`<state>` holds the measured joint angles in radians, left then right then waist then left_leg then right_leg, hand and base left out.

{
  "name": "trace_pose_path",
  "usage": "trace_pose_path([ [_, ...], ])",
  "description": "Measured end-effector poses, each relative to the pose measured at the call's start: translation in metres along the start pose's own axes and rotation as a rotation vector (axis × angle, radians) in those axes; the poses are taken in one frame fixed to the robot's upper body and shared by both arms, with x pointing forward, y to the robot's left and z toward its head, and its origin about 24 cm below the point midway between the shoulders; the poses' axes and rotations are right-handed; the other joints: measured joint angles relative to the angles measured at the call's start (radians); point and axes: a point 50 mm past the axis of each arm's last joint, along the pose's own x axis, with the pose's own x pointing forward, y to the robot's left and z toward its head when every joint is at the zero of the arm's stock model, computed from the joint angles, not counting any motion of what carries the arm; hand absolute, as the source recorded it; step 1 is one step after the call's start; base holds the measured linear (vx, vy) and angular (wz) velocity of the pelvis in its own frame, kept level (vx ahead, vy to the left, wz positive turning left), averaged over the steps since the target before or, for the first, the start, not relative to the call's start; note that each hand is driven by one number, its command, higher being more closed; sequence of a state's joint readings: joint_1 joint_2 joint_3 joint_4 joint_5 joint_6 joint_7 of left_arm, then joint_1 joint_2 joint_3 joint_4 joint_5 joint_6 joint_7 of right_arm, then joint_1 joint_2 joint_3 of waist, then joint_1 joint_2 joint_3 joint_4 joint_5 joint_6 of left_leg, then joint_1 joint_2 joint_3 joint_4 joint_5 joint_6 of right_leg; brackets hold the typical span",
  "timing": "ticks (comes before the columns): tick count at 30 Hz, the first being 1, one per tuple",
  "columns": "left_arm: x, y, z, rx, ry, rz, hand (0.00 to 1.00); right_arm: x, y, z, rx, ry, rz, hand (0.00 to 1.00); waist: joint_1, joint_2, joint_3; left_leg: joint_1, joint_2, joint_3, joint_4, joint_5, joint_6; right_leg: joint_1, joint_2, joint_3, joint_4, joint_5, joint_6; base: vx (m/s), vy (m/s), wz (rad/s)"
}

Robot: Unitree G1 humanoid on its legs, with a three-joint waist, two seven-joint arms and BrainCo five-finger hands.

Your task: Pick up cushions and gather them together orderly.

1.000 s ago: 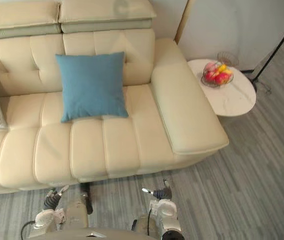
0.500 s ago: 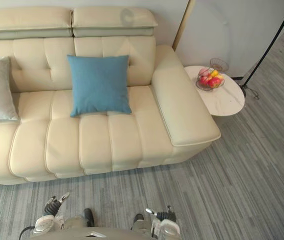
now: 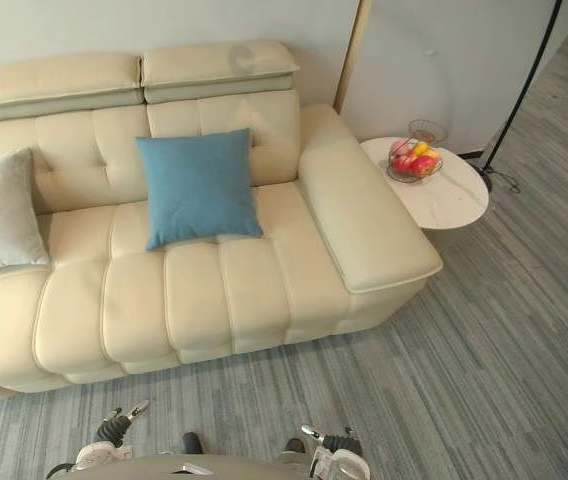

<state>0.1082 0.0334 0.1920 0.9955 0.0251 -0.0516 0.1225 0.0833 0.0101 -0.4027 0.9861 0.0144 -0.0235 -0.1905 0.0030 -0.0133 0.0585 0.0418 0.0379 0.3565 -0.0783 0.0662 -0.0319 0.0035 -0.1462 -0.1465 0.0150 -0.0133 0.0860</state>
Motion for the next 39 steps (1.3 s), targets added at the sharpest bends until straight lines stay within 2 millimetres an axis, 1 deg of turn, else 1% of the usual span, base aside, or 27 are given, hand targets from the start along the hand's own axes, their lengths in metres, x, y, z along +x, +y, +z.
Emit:
trace_pose_path([
  [3, 0.001, 0.002, 0.002, 0.0, -0.006, 0.004, 0.0, 0.0, 0.002, -0.001, 0.002, 0.009, 0.01, 0.0, 0.005, -0.013, 0.005, 0.002, 0.022, 0.055, 0.083, -0.056, -0.015, -0.006, 0.014, 0.074, -0.001, 0.013, -0.001, 0.0, -0.008, -0.77],
  [4, 0.002, 0.004, 0.005, -0.015, -0.015, 0.011, 0.0, 0.0, 0.002, -0.001, 0.002, 0.01, 0.009, 0.0, 0.013, -0.024, 0.011, -0.038, 0.031, -0.051, 0.21, -0.096, -0.002, -0.016, 0.016, 0.13, 0.0, 0.017, -0.007, 0.02, -0.073, -1.01],
  [6, 0.002, -0.001, 0.007, -0.021, -0.019, 0.001, 0.0, 0.001, -0.001, 0.002, -0.002, 0.0, 0.003, 0.0, 0.019, -0.017, 0.013, -0.109, 0.04, -0.227, 0.347, -0.171, 0.003, -0.047, 0.035, 0.193, 0.015, 0.029, -0.006, 0.0, -0.056, -1.08],
  [7, 0.001, -0.006, 0.007, -0.03, -0.018, -0.008, 0.0, 0.003, -0.005, 0.005, -0.006, -0.009, -0.007, 0.0, 0.027, 0.007, 0.016, -0.123, 0.044, -0.316, 0.385, -0.227, -0.01, -0.063, 0.052, 0.232, 0.016, 0.04, -0.002, -0.07, 0.105, -1.46],
  [8, 0.002, -0.013, 0.011, -0.041, -0.025, -0.021, 0.0, 0.003, -0.007, 0.007, -0.009, -0.014, -0.012, 0.0, 0.031, 0.023, 0.023, -0.121, 0.046, -0.364, 0.409, -0.29, -0.046, -0.091, 0.08, 0.289, 0.023, 0.05, 0.0, -0.08, 0.137, -1.48],
  [11, 0.004, -0.012, 0.019, -0.036, -0.047, -0.018, 0.0, -0.001, 0.004, 0.009, 0.032, -0.04, 0.014, 0.0, 0.011, 0.002, 0.042, -0.115, 0.051, -0.246, 0.456, -0.35, -0.036, -0.148, 0.093, 0.391, 0.048, 0.055, -0.009, -0.12, 0.134, -1.23],
  [14, 0.005, -0.005, 0.022, -0.015, -0.056, -0.001, 0.0, -0.004, 0.018, 0.015, 0.014, -0.072, 0.059, 0.0, 0.013, -0.035, 0.04, -0.113, 0.079, -0.084, 0.453, -0.372, -0.029, -0.219, 0.11, 0.477, 0.04, 0.058, -0.041, -0.08, 0.108, -1.79],
  [15, 0.005, -0.007, 0.025, 0.006, -0.066, -0.009, 0.0, -0.004, 0.025, 0.023, -0.004, -0.095, 0.079, 0.0, 0.01, -0.035, 0.041, -0.108, 0.109, 0.024, 0.447, -0.366, -0.024, -0.287, 0.137, 0.445, 0.096, 0.079, -0.043, -0.01, 0.04, -2.27],
  [17, 0.006, -0.011, 0.029, 0.029, -0.078, -0.025, 0.0, -0.003, 0.024, 0.025, -0.007, -0.101, 0.076, 0.0, 0.001, -0.03, 0.044, -0.086, 0.132, 0.117, 0.443, -0.359, -0.023, -0.325, 0.148, 0.272, 0.183, 0.092, -0.076, 0.11, 0.008, -1.83],
  [18, 0.006, -0.016, 0.033, 0.052, -0.093, -0.044, 0.0, -0.003, 0.022, 0.024, -0.011, -0.1, 0.07, 0.0, 0.004, -0.019, 0.05, -0.067, 0.145, 0.199, 0.447, -0.359, -0.023, -0.336, 0.132, 0.044, 0.203, 0.059, -0.135, 0.17, 0.008, -1.67],
  [19, 0.006, -0.019, 0.036, 0.058, -0.1, -0.053, 0.0, -0.002, 0.021, 0.027, -0.013, -0.107, 0.066, 0.0, -0.008, -0.007, 0.057, -0.062, 0.148, 0.228, 0.453, -0.359, -0.022, -0.341, 0.115, -0.082, 0.218, 0.055, -0.169, 0.16, 0.001, -1.61],
  [20, 0.006, -0.021, 0.036, 0.058, -0.1, -0.058, 0.0, -0.001, 0.019, 0.028, -0.01, -0.111, 0.064, 0.0, -0.016, 0.0, 0.063, -0.056, 0.15, 0.238, 0.453, -0.359, -0.022, -0.342, 0.11, -0.144, 0.225, 0.053, -0.182, 0.18, -0.077, -1.42],
  [21, 0.006, -0.024, 0.04, 0.06, -0.111, -0.068, 0.0, 0.001, 0.016, 0.033, -0.019, -0.125, 0.055, 0.0, -0.021, 0.012, 0.07, -0.014, 0.144, 0.291, 0.432, -0.359, -0.022, -0.339, 0.094, -0.34, 0.247, 0.009, -0.245, 0.15, -0.104, -1.39],
  [22, 0.006, -0.027, 0.041, 0.063, -0.113, -0.075, 0.0, 0.002, 0.014, 0.036, -0.025, -0.132, 0.051, 0.0, -0.022, 0.025, 0.074, 0.027, 0.134, 0.333, 0.404, -0.359, -0.023, -0.332, 0.077, -0.412, 0.274, -0.063, -0.262, 0.16, -0.113, -1.39],
  [23, 0.006, -0.029, 0.041, 0.067, -0.115, -0.082, 0.0, 0.003, 0.012, 0.039, -0.024, -0.139, 0.044, 0.0, -0.026, 0.031, 0.075, 0.047, 0.13, 0.349, 0.385, -0.355, -0.029, -0.329, 0.062, -0.448, 0.303, -0.1, -0.262, 0.16, -0.077, -1.05],
  [24, 0.005, -0.032, 0.041, 0.078, -0.118, -0.091, 0.0, 0.004, 0.009, 0.041, -0.029, -0.145, 0.036, 0.0, -0.028, 0.046, 0.077, 0.076, 0.115, 0.374, 0.359, -0.35, -0.038, -0.326, 0.046, -0.472, 0.346, -0.127, -0.241, 0.21, -0.109, -1.28],
  [26, 0.005, -0.032, 0.04, 0.089, -0.115, -0.093, 0.0, 0.005, 0.009, 0.047, -0.03, -0.159, 0.037, 0.0, -0.029, 0.063, 0.083, 0.101, 0.122, 0.394, 0.378, -0.353, -0.042, -0.358, 0.082, -0.388, 0.392, -0.154, -0.214, 0.26, -0.152, -1.41],
  [27, 0.006, -0.029, 0.041, 0.099, -0.116, -0.088, 0.0, 0.005, 0.009, 0.047, -0.033, -0.158, 0.037, 0.0, -0.029, 0.065, 0.084, 0.067, 0.182, 0.393, 0.537, -0.351, -0.041, -0.36, 0.119, -0.329, 0.396, -0.171, -0.208, 0.33, -0.194, -1.32],
  [28, 0.005, -0.028, 0.035, 0.099, -0.103, -0.085, 0.0, 0.006, 0.009, 0.045, -0.042, -0.148, 0.037, 0.0, -0.024, 0.067, 0.086, 0.025, 0.249, 0.361, 0.715, -0.34, -0.008, -0.336, 0.157, -0.281, 0.379, -0.173, -0.21, 0.28, -0.166, -1.4],
  [29, 0.005, -0.029, 0.034, 0.097, -0.1, -0.087, 0.0, 0.006, 0.008, 0.043, -0.046, -0.137, 0.036, 0.0, -0.02, 0.069, 0.088, 0.004, 0.276, 0.333, 0.803, -0.352, 0.01, -0.317, 0.18, -0.258, 0.368, -0.172, -0.212, 0.33, -0.122, -1.46],
  [30, 0.004, -0.032, 0.033, 0.102, -0.099, -0.097, 0.0, 0.007, 0.005, 0.041, -0.049, -0.125, 0.025, 0.0, -0.015, 0.072, 0.105, -0.053, 0.296, 0.217, 0.953, -0.395, 0.014, -0.247, 0.223, -0.208, 0.337, -0.168, -0.219, 0.25, -0.052, -1.15],
  [32, 0.003, -0.037, 0.034, 0.104, -0.104, -0.111, 0.0, 0.009, -0.002, 0.035, -0.061, -0.098, 0.005, 0.0, -0.015, 0.067, 0.113, -0.126, 0.255, 0.091, 0.965, -0.418, -0.007, -0.177, 0.242, -0.158, 0.292, -0.164, -0.218, 0.31, -0.025, -1.13],
  [33, 0.003, -0.037, 0.04, 0.096, -0.134, -0.112, 0.0, 0.009, -0.006, 0.031, -0.065, -0.079, -0.004, 0.0, -0.011, 0.058, 0.12, -0.187, 0.214, 0.03, 0.913, -0.418, -0.007, -0.129, 0.247, -0.107, 0.264, -0.162, -0.214, 0.25, 0.01, -1.03],
  [35, 0.002, -0.037, 0.045, 0.088, -0.158, -0.111, 0.0, 0.01, -0.008, 0.029, -0.066, -0.068, -0.009, 0.0, 0.003, 0.058, 0.13, -0.257, 0.176, -0.034, 0.834, -0.417, -0.009, -0.092, 0.256, -0.035, 0.234, -0.162, -0.2, 0.22, 0.062, -1.21],
  [36, 0.003, -0.037, 0.048, 0.074, -0.168, -0.111, 0.0, 0.01, -0.008, 0.032, -0.056, -0.073, -0.011, 0.0, 0.02, 0.062, 0.141, -0.312, 0.132, -0.119, 0.705, -0.404, -0.026, -0.063, 0.258, 0.034, 0.21, -0.165, -0.187, 0.2, 0.106, -1.3],
  [37, 0.003, -0.038, 0.048, 0.07, -0.168, -0.111, 0.0, 0.01, -0.008, 0.032, -0.054, -0.073, -0.013, 0.0, 0.022, 0.065, 0.144, -0.322, 0.118, -0.146, 0.661, -0.393, -0.036, -0.054, 0.258, 0.053, 0.204, -0.168, -0.181, 0.21, 0.136, -1.23],
  [39, 0.002, -0.038, 0.046, 0.067, -0.164, -0.11, 0.0, 0.011, -0.011, 0.033, -0.05, -0.076, -0.024, 0.0, 0.025, 0.08, 0.152, -0.348, 0.078, -0.257, 0.477, -0.321, -0.064, -0.009, 0.257, 0.122, 0.176, -0.178, -0.163, 0.29, 0.169, -0.89],
])
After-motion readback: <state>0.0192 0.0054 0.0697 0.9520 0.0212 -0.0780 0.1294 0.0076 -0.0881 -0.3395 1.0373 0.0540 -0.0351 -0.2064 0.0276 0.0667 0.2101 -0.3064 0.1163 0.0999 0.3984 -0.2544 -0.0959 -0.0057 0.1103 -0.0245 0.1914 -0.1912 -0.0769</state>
